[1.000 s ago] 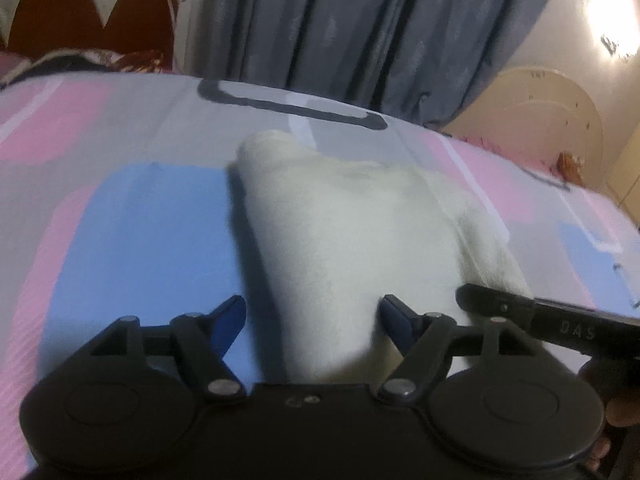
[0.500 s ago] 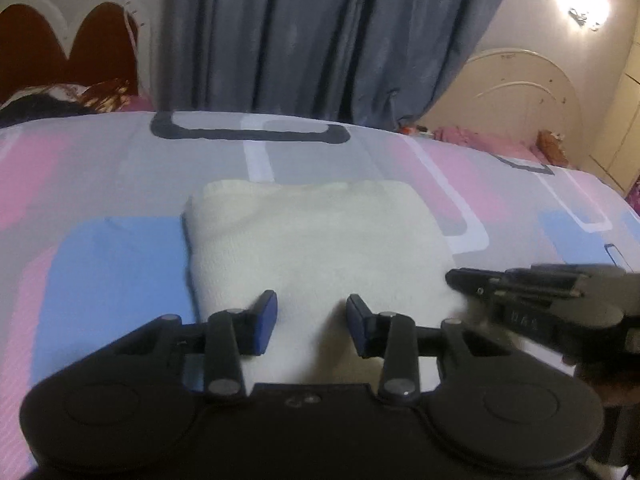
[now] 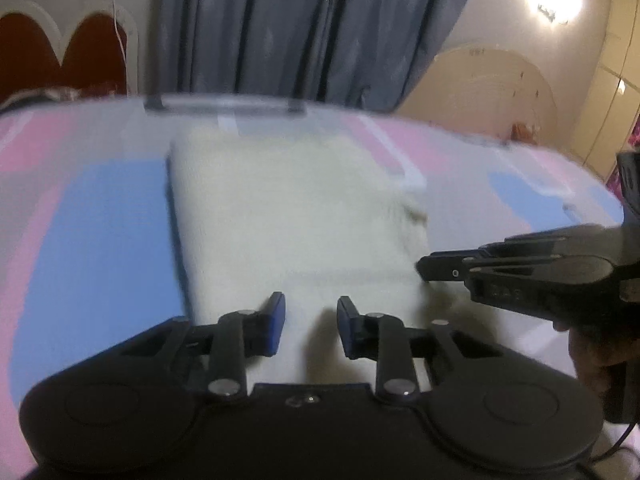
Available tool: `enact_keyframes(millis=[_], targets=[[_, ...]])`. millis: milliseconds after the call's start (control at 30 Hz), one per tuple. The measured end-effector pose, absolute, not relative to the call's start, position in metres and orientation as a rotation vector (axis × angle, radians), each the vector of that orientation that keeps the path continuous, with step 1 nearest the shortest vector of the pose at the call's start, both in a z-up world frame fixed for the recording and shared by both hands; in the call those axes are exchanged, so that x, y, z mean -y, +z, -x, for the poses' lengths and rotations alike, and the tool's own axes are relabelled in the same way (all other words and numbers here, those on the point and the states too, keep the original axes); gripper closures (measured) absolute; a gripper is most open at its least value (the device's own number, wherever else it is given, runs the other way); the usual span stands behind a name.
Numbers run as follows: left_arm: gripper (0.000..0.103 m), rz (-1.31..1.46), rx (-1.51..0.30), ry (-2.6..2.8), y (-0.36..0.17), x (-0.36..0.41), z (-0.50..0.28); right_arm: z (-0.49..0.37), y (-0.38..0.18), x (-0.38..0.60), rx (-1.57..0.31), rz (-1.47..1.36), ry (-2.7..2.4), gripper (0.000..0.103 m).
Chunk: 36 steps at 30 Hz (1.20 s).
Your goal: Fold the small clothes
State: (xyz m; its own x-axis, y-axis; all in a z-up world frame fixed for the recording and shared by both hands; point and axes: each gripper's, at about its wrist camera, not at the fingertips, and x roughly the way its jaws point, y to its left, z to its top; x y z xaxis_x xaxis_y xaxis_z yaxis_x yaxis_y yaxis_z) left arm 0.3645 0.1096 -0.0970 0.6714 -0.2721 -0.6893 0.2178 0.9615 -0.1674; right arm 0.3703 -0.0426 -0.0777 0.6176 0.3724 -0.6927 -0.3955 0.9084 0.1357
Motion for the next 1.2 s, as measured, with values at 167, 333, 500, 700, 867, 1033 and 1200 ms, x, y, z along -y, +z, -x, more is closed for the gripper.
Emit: enact_keyframes(millis=[167,333,500,700,867,1033,1200], targets=[[0.077,0.123,-0.767,-0.253,-0.088,-0.118,-0.348,-0.362,-0.076,0.047,-0.831,-0.011,0.367,0.098],[0.077,0.131,-0.778,-0.219,-0.085,-0.12,-0.321,-0.324,-0.062,0.042,-0.813,0.004,0.423,0.098],[0.077,0.107,-0.796,-0.183,-0.1,-0.112,-0.308,-0.31,-0.087,0.041,-0.857,0.032,0.421,0.098],[0.077,0.066,-0.785,-0.151,-0.101,-0.103,-0.305,-0.307,-0.089,0.045,-0.844,0.011,0.414,0.098],[0.077,0.068,-0.784,-0.122,-0.091,-0.1,-0.296,-0.306,-0.089,0.041,-0.842,0.035,0.414,0.098],[0.077,0.082,-0.736,-0.107,-0.066,-0.095,-0.248,-0.267,-0.058,0.063,-0.797,-0.029,0.44,0.098],[0.073,0.085,-0.696,-0.082,-0.041,-0.085,-0.194,-0.21,-0.027,0.088,-0.746,-0.09,0.445,0.098]])
